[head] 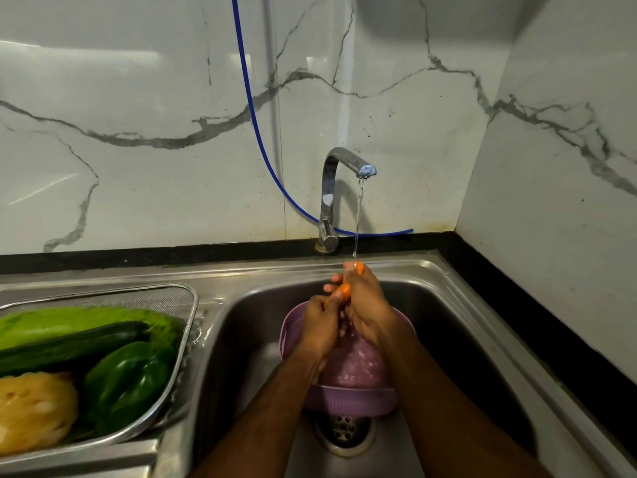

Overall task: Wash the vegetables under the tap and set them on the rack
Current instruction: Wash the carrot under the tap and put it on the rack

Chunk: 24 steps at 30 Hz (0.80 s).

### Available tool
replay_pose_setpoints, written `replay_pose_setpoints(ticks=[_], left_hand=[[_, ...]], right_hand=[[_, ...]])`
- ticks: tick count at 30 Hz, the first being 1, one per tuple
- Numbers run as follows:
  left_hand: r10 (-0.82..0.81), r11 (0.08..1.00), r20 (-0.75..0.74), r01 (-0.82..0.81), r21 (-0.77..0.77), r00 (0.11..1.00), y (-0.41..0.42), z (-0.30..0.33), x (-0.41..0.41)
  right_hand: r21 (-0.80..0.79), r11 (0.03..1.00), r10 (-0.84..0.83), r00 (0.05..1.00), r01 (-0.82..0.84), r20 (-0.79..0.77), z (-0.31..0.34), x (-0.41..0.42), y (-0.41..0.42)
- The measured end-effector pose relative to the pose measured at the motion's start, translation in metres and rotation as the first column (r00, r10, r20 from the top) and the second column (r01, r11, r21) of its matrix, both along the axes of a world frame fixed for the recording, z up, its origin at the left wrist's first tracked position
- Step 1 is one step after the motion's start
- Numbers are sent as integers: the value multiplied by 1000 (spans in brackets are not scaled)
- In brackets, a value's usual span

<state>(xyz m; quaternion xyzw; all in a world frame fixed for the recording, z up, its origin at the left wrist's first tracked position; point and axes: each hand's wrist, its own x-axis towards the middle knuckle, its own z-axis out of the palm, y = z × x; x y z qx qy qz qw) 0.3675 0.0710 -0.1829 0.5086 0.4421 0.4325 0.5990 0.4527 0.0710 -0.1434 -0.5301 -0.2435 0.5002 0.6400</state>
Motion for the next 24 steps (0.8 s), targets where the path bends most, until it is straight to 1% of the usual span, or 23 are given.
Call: replay_pose_setpoints(ticks=[4,6,8,10,11,14,15,17,19,20,24], left_hand=[[29,994,-115,-17,103,993,-4,0,-3],[-13,990,-147,34,140,989,-5,-1,-3],[-76,982,-209,110,156,975,-4,-3,-2],[-115,977,-238,152,147,965,-3,-6,0],[-124,977,-229,159,142,966,-3,-6,1],[-120,986,-141,134,96,983,-2,-1,0],[-109,986,-137,125,109,985,-2,-1,-1],[-80,979,-181,111,171,980,0,-3,-1],[-54,971,-215,101,216,975,-1,-5,0],[-47,968,-222,99,231,974,-2,-6,2],[-27,971,-227,80,227,973,-2,-6,3]], right_hand=[[40,997,-79,982,73,174,-3,-2,3],[51,992,-119,972,111,204,-2,0,2],[45,993,-112,980,106,162,0,3,4],[52,997,-63,993,58,98,4,3,4],[66,997,-32,998,28,54,5,4,3],[120,992,64,990,-49,-124,8,6,-4],[120,991,84,985,-67,-151,8,6,-5],[81,994,86,988,-76,-127,7,6,-5],[36,998,57,995,-55,-76,7,6,-2],[22,999,43,996,-41,-76,7,6,-1],[34,999,32,987,-27,-159,6,3,-1]])
